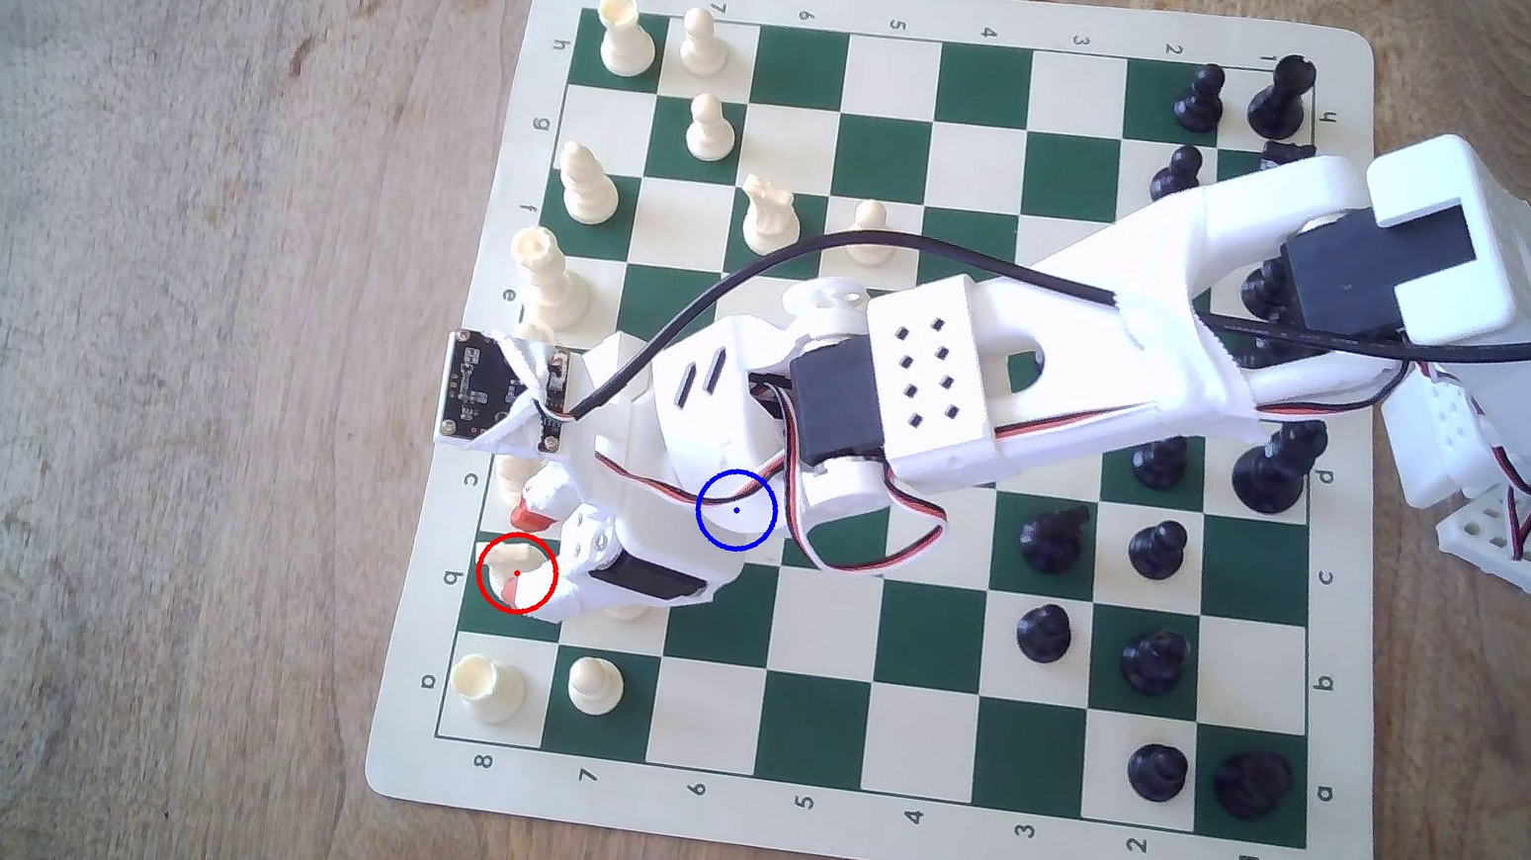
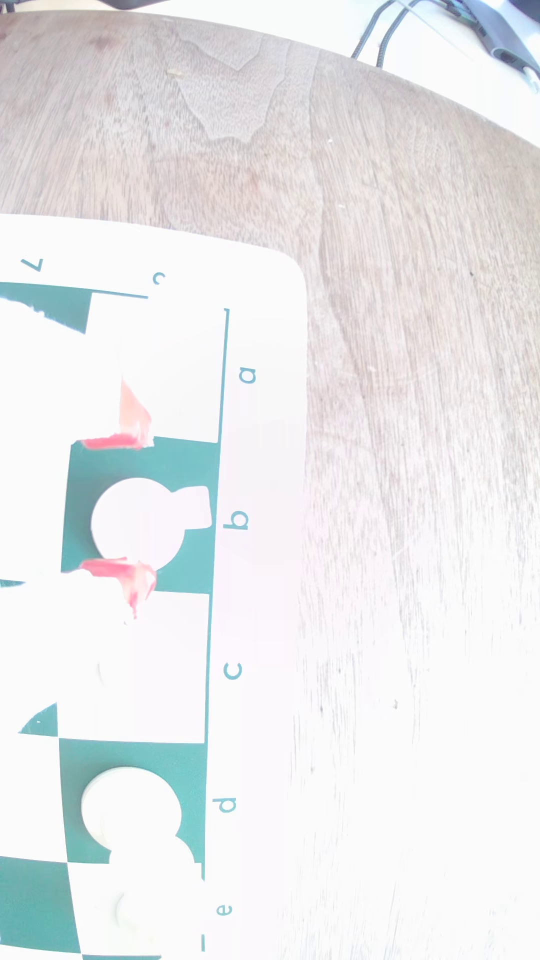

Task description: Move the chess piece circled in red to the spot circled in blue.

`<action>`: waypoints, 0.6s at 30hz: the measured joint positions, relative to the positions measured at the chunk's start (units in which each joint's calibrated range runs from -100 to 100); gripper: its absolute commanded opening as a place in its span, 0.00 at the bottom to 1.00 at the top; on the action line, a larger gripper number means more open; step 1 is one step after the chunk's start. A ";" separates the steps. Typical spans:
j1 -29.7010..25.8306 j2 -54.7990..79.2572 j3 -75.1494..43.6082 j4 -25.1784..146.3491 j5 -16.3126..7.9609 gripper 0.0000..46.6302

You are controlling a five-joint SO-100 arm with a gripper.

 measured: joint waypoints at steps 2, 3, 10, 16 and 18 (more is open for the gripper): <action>0.00 0.50 0.00 0.00 0.00 0.26; 0.00 0.92 -0.27 0.00 0.00 0.26; 0.00 2.26 -4.16 0.00 0.00 0.24; 0.00 4.11 -4.43 0.00 0.00 0.23; 0.00 4.52 -4.43 0.00 0.00 0.21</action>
